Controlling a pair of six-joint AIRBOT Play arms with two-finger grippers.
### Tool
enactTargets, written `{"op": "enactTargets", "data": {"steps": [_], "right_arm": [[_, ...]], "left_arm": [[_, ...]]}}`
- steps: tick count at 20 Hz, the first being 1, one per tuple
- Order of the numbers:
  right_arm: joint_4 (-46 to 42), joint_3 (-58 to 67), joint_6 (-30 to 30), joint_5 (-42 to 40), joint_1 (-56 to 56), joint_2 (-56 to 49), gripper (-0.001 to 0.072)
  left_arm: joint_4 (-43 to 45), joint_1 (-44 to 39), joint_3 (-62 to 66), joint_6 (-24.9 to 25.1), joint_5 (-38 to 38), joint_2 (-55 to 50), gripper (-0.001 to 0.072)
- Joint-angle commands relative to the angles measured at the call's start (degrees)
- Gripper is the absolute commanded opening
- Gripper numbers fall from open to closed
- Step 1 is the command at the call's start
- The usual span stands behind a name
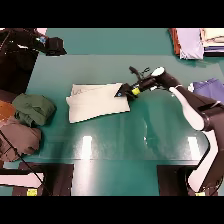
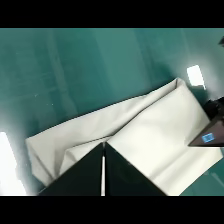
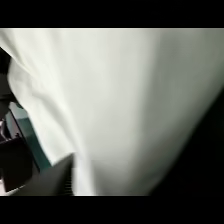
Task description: Fold the shirts.
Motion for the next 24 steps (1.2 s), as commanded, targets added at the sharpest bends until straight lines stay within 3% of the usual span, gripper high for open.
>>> {"op": "enactTargets", "data": {"steps": [1,2,4,12,15,18,24], "right_arm": [[2.4,3.7,-1.2,-1.1,2.9,-2.8,0.0188],[2.4,4.5,-1.8,-1.3,2.9,-2.8,0.0105],[1.8,7.2,-1.9,-0.6,2.0,-2.6,0.0017],[1.6,10.2,0.2,5.6,-17.7,12.7,0.0017],[-6.2,10.2,2.4,6.9,-28.3,19.3,0.0017],[-13.3,10.2,3.4,6.2,-38.4,23.6,0.0016],[-13.0,10.2,3.3,-0.2,-55.0,24.1,0.0017]], "left_arm": [[0.1,0.0,0.0,0.0,-0.3,0.0,0.0028],[0.1,0.0,0.0,0.0,-0.6,0.0,0.0029],[-0.1,0.0,0.0,0.0,-1.1,0.0,0.0029],[-1.7,-3.2,0.0,-0.2,-2.3,0.0,0.0028],[-1.7,-5.9,0.0,-0.2,-2.3,0.0,0.0028],[-2.1,-7.8,0.0,-0.2,-1.8,0.0,0.0028],[-2.1,-11.9,0.0,-0.3,1.2,0.0,0.0028]]}}
